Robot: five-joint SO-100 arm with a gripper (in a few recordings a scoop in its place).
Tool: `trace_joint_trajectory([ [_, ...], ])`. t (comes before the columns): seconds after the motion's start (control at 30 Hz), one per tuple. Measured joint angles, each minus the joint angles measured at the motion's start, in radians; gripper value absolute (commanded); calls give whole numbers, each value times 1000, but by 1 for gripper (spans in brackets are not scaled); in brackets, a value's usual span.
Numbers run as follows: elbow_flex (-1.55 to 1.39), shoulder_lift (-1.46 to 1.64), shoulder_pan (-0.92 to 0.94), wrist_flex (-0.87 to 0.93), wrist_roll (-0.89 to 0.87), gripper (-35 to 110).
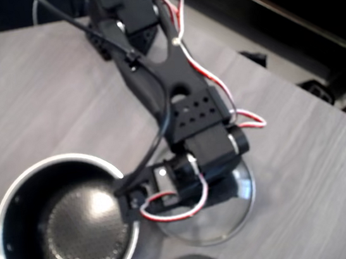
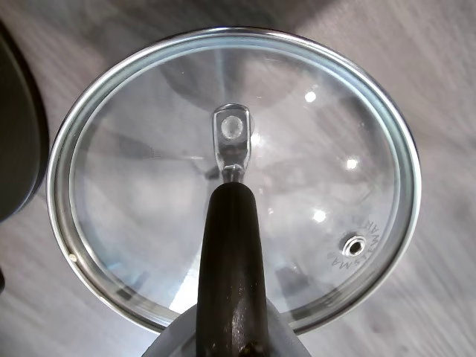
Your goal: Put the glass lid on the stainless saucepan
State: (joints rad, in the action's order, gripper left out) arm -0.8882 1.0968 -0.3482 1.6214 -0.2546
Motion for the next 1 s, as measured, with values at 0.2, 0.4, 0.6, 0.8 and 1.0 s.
trace_joint_trajectory([
  [0.2,232,11,-74,132,0,0],
  [0.4,242,167,-95,153,0,0],
  [0.6,244,282,58,149,14,0],
  [0.8,244,357,295,121,63,0],
  [1.0,244,371,431,104,107,0],
])
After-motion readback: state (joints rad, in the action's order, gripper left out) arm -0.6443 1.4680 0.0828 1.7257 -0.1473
